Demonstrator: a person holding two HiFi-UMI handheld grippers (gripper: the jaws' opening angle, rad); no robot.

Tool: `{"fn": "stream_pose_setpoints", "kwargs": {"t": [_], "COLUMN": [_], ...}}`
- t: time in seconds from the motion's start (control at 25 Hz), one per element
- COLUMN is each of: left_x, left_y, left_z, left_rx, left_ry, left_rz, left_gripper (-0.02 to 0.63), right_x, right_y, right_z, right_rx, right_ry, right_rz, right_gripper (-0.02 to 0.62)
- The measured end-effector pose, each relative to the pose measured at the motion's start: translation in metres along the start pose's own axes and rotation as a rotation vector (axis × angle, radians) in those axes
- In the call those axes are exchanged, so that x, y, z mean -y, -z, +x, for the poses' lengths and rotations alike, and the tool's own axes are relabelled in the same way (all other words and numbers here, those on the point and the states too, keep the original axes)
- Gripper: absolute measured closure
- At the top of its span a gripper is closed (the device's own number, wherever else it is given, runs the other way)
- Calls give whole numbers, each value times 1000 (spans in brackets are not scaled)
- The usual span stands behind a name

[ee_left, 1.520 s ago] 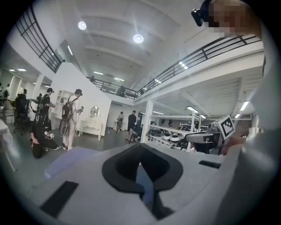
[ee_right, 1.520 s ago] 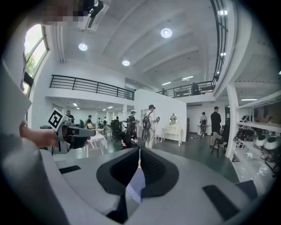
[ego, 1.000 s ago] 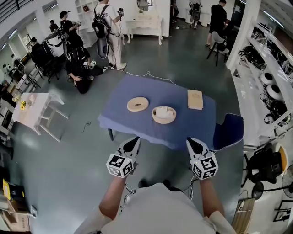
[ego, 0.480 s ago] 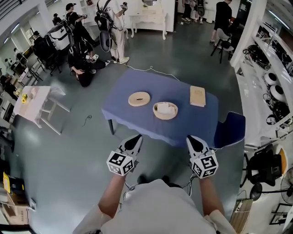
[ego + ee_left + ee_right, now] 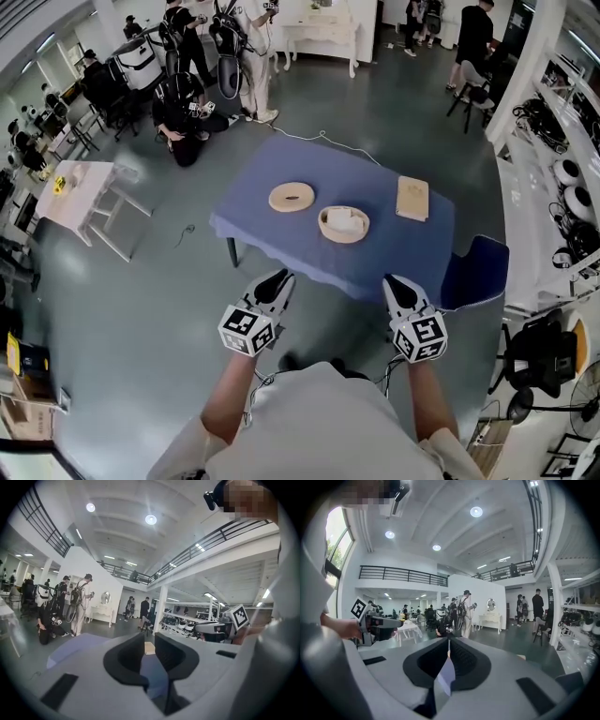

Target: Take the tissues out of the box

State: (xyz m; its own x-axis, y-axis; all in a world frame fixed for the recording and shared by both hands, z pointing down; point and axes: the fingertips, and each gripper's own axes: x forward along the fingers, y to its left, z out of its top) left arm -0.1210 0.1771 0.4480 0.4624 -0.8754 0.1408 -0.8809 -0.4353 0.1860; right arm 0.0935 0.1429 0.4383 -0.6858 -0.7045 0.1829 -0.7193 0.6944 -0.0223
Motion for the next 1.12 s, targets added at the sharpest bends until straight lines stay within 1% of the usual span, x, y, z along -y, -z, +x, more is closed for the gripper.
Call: {"fn": "stream_pose_setpoints", "kwargs": {"t": [0.2,0.72,0.92,1.12], "left_x": [8,27,23,8], "left_y": [3,19,25,21], "left_z": [9,26,30,45], "left_rx": [-1,-4,-21,-27], "left_ry": [-23,-105,-121,-113], "left_rz": [-4,-34,-44,-43], "left_gripper": [532,534,534,534], "right_x": [16,52,60,67], "right_y": [4,32,38,39], "right_z": [0,1,8,26], "right_rx": [-9,-60,-72,-81], "right_ry": [-23,-75,-76,-63], "right_rz": [5,34,49,64], "right_gripper": [558,558,558,558]}}
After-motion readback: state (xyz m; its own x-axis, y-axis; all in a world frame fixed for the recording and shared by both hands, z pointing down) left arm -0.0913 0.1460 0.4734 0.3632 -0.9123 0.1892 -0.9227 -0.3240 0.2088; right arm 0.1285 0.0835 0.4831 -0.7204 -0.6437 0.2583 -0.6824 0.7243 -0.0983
